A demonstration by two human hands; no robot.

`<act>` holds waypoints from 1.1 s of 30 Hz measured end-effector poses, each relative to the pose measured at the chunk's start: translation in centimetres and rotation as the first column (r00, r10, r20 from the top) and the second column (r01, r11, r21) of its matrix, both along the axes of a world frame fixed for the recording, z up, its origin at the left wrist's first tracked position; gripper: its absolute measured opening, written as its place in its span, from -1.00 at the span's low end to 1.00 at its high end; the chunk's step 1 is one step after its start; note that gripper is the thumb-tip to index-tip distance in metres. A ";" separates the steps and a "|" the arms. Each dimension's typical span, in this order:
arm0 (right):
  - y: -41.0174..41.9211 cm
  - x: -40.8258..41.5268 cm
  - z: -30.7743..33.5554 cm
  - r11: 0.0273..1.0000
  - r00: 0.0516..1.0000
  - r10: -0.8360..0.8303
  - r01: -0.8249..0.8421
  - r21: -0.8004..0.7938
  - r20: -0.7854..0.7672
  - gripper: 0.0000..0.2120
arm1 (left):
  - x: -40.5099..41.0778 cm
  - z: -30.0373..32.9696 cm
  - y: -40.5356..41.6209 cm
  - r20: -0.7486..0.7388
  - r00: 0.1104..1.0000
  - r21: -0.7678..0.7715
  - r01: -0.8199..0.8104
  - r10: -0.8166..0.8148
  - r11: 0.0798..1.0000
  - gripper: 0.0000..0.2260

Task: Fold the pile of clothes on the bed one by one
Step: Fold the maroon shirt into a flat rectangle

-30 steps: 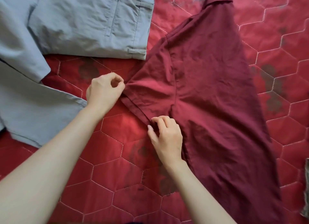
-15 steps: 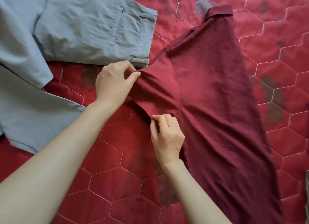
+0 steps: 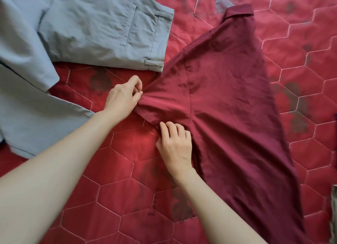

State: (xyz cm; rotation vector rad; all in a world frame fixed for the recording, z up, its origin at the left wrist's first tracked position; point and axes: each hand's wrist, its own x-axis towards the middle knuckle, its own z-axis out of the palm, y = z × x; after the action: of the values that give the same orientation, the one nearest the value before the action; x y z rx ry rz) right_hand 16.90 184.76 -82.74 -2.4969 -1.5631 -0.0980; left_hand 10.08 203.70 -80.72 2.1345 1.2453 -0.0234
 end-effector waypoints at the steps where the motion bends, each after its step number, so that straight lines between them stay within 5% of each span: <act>1: 0.3 0.0 -0.1 1.000 0.999 -0.004 0.004 -0.002 0.039 -0.72 | -0.2 -0.1 0.1 0.033 0.999 -0.021 0.008 -0.007 1.000 -0.90; 7: 2.7 1.2 1.7 0.987 0.998 -0.065 0.066 -0.144 0.012 -0.82 | -0.5 1.1 1.0 0.093 0.992 -0.262 -0.054 0.081 0.964 -0.61; 10: 3.2 2.3 3.5 0.983 0.920 -0.148 0.099 -0.152 -0.363 -0.89 | 0.6 3.4 1.5 0.126 0.953 -0.480 -0.184 0.275 0.858 -0.67; 15: 2.2 7.3 7.3 0.862 0.354 -0.274 0.504 -0.065 -0.894 -0.91 | 5.2 9.5 3.3 0.234 0.890 -0.790 -0.061 0.392 0.610 -0.67; 17: 1.3 9.8 7.5 0.782 0.105 -0.273 0.604 -0.157 -0.956 -0.88 | 8.7 10.4 3.0 0.264 0.883 -0.814 -0.013 0.389 0.581 -0.73; 19: 0.0 12.0 6.9 0.708 0.023 -0.381 0.650 -0.276 -0.924 -0.85 | 12.4 10.0 1.7 0.268 0.886 -0.791 -0.021 0.378 0.612 -0.74; 21: -1.8 13.6 5.8 0.675 0.176 -0.574 0.654 -0.341 -0.799 -0.81 | 14.7 8.0 -0.1 0.271 0.934 -0.580 -0.035 0.233 0.814 -0.67; 23: -3.3 14.5 5.2 0.687 0.349 -0.654 0.647 -0.332 -0.671 -0.77 | 14.9 5.5 -2.1 0.251 0.967 -0.200 0.008 0.044 0.980 -0.62; 28: -3.5 15.2 4.3 0.819 0.539 -0.520 0.535 -0.208 -0.662 -0.67 | 12.5 0.1 -4.5 0.135 0.972 0.133 0.172 -0.190 0.976 -0.60; 33: -1.7 14.9 3.1 0.843 0.613 -0.537 0.423 -0.334 -0.579 -0.36 | 13.1 -1.5 -2.3 -0.139 0.899 0.238 0.437 -0.415 0.867 -0.56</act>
State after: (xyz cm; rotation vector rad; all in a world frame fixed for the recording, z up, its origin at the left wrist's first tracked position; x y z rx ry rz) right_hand 31.82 183.09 -79.63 -2.5686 -0.6028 0.7897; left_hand 23.15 201.36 -82.20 2.6331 0.8276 -0.1463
